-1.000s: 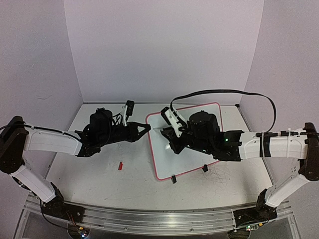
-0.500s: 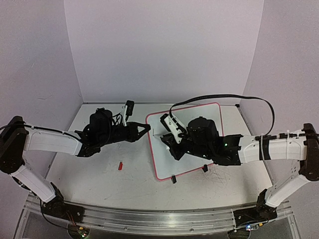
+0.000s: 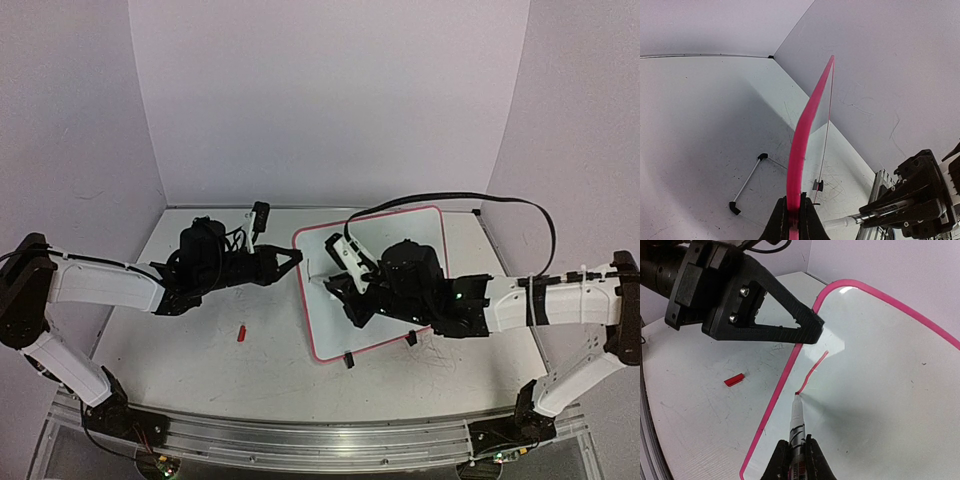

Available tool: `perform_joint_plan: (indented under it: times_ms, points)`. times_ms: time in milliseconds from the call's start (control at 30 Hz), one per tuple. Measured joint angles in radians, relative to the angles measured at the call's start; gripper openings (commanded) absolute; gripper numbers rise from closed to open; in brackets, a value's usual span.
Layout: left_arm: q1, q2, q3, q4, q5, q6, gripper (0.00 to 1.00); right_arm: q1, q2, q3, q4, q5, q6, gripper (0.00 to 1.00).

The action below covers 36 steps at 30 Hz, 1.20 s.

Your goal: Write a sentence on the whiteboard

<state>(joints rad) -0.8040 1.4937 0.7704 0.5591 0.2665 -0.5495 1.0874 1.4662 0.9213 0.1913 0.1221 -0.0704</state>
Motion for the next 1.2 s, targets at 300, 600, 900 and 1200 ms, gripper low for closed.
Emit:
perform_joint_plan:
  times_ms: [300,600,900,1200]
  points:
    - [0.0,0.0,0.0,0.0,0.0,0.0,0.0,-0.005,-0.056,0.002,0.044,0.019,-0.003,0.0]
    - [0.0,0.0,0.0,0.0,0.0,0.0,0.0,-0.011,-0.031,0.002,0.056,0.031,-0.008,0.0]
    - [0.0,0.0,0.0,0.0,0.0,0.0,0.0,-0.011,-0.024,0.002,0.068,0.031,-0.008,0.0]
    - [0.0,-0.001,0.0,0.0,0.0,0.0,0.0,-0.011,-0.008,0.017,0.092,0.04,-0.009,0.0]
